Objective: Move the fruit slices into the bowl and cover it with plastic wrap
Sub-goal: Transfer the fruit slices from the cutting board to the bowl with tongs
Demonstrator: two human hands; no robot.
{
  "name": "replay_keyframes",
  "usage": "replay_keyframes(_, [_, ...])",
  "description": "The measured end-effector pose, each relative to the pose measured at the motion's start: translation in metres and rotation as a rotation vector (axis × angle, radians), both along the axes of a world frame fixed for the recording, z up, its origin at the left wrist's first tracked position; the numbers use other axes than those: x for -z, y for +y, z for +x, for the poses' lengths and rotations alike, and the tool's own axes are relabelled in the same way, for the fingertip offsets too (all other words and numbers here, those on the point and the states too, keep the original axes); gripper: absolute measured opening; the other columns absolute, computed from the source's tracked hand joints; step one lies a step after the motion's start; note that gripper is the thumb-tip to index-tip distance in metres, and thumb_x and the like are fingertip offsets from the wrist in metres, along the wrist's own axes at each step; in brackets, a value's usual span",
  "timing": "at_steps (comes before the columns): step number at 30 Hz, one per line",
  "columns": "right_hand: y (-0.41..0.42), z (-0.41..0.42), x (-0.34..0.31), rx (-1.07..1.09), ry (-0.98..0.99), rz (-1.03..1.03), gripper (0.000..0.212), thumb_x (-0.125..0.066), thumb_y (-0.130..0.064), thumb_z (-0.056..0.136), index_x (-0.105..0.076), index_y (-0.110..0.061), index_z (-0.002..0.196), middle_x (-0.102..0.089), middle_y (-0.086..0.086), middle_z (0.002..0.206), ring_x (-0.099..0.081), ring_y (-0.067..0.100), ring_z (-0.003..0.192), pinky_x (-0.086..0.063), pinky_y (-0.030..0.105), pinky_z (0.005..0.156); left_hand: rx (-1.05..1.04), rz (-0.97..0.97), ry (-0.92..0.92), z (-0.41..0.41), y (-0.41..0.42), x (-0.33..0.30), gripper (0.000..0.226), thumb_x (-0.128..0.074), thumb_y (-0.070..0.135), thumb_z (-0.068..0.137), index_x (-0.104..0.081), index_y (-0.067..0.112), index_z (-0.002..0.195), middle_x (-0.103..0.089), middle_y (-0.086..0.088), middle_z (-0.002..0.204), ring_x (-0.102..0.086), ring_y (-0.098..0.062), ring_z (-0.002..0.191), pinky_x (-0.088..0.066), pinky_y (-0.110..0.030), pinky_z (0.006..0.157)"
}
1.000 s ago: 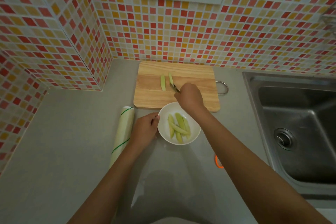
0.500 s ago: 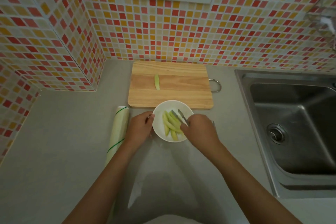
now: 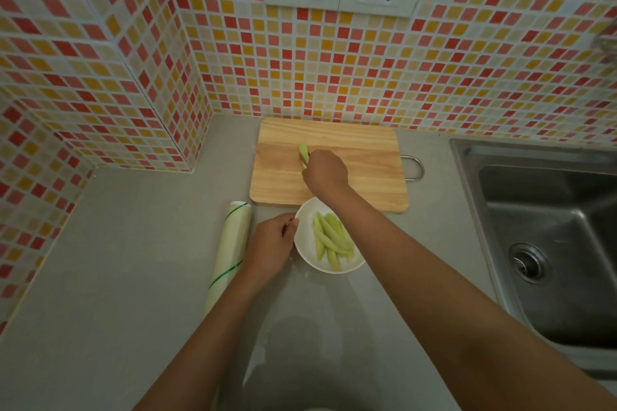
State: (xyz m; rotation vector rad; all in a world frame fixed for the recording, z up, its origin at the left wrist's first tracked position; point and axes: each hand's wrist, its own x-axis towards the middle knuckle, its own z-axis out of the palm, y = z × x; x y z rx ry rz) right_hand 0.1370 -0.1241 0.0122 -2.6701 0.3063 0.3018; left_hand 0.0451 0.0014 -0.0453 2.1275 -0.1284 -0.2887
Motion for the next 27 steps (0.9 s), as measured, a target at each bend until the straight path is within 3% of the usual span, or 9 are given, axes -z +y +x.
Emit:
replay_keyframes(3, [-0.009, -0.007, -0.007, 0.028, -0.027, 0.041, 0.033, -0.05, -0.006, 0.089, -0.042, -0.011, 0.058, -0.043, 0.0, 0.061, -0.05, 0.024, 0.061, -0.027, 0.027, 0.044, 0.001, -0.002, 0.006, 0.001, 0.0, 0.0, 0.028, -0.043, 0.022, 0.098, -0.06, 0.02, 0.076, -0.054, 0.007, 0.049, -0.051, -0.011, 0.048, -0.044, -0.033, 0.061])
replay_keyframes(6, [-0.023, -0.038, -0.024, 0.071, -0.077, 0.146, 0.041, -0.055, -0.011, 0.086, -0.035, -0.013, 0.05, -0.035, 0.001, 0.05, -0.034, 0.015, 0.045, -0.02, 0.027, 0.042, -0.002, 0.002, 0.005, 0.002, 0.0, 0.001, 0.026, -0.044, 0.021, 0.098, -0.062, 0.018, 0.079, -0.051, 0.012, 0.051, -0.05, -0.011, 0.053, -0.041, -0.031, 0.062])
replay_keyframes(10, [-0.034, -0.111, -0.04, 0.055, -0.047, 0.178, 0.047, -0.057, -0.017, 0.085, -0.033, -0.017, 0.045, -0.031, -0.001, 0.045, -0.03, 0.012, 0.042, -0.019, 0.027, 0.043, 0.0, -0.001, 0.005, 0.003, -0.001, 0.003, 0.025, -0.044, 0.021, 0.097, -0.063, 0.019, 0.082, -0.054, 0.012, 0.055, -0.051, -0.011, 0.055, -0.044, -0.033, 0.063])
replay_keyframes(12, [-0.034, -0.142, -0.035, 0.047, 0.039, 0.142, 0.043, -0.056, -0.019, 0.086, -0.037, -0.015, 0.048, -0.032, -0.001, 0.046, -0.036, 0.018, 0.047, -0.022, 0.028, 0.044, 0.002, 0.0, -0.001, 0.003, -0.001, 0.005, 0.025, -0.044, 0.02, 0.097, -0.066, 0.016, 0.085, -0.055, 0.011, 0.056, -0.052, -0.013, 0.054, -0.046, -0.035, 0.064])
replay_keyframes(14, [-0.031, -0.157, -0.023, 0.013, 0.113, 0.068, 0.028, -0.054, -0.021, 0.087, -0.052, -0.008, 0.061, -0.045, 0.005, 0.055, -0.049, 0.026, 0.061, -0.028, 0.028, 0.051, 0.006, 0.004, -0.013, 0.004, -0.001, 0.006, 0.027, -0.044, 0.02, 0.098, -0.069, 0.013, 0.09, -0.055, 0.01, 0.056, -0.053, -0.014, 0.054, -0.048, -0.036, 0.065])
replay_keyframes(17, [-0.026, -0.164, -0.015, 0.019, 0.175, -0.014, 0.025, -0.051, -0.022, 0.089, -0.066, -0.001, 0.09, -0.067, 0.016, 0.088, -0.064, 0.033, 0.085, -0.035, 0.026, 0.063, 0.004, 0.004, -0.017, 0.005, -0.001, 0.008, 0.028, -0.043, 0.021, 0.098, -0.069, 0.013, 0.09, -0.056, 0.006, 0.054, -0.053, -0.017, 0.05, -0.05, -0.038, 0.064])
replay_keyframes(21, [-0.039, -0.15, -0.028, 0.027, 0.079, -0.142, 0.033, -0.048, -0.035, 0.091, -0.067, -0.008, 0.095, -0.069, 0.011, 0.097, -0.065, 0.031, 0.091, -0.04, 0.029, 0.067, 0.012, -0.005, -0.013, 0.006, 0.0, 0.009, 0.027, -0.044, 0.022, 0.098, -0.066, 0.015, 0.084, -0.056, 0.003, 0.053, -0.055, -0.019, 0.049, -0.05, -0.042, 0.063])
replay_keyframes(27, [-0.09, -0.055, -0.017, 0.335, -0.128, -0.183, 0.037, -0.051, -0.038, 0.093, -0.068, -0.007, 0.1, -0.07, 0.011, 0.102, -0.066, 0.032, 0.096, -0.042, 0.031, 0.069, -0.001, -0.019, 0.015, 0.006, 0.001, 0.012, 0.028, -0.043, 0.022, 0.098, -0.065, 0.023, 0.081, -0.06, -0.006, 0.053, -0.059, -0.026, 0.048, -0.053, -0.041, 0.06])
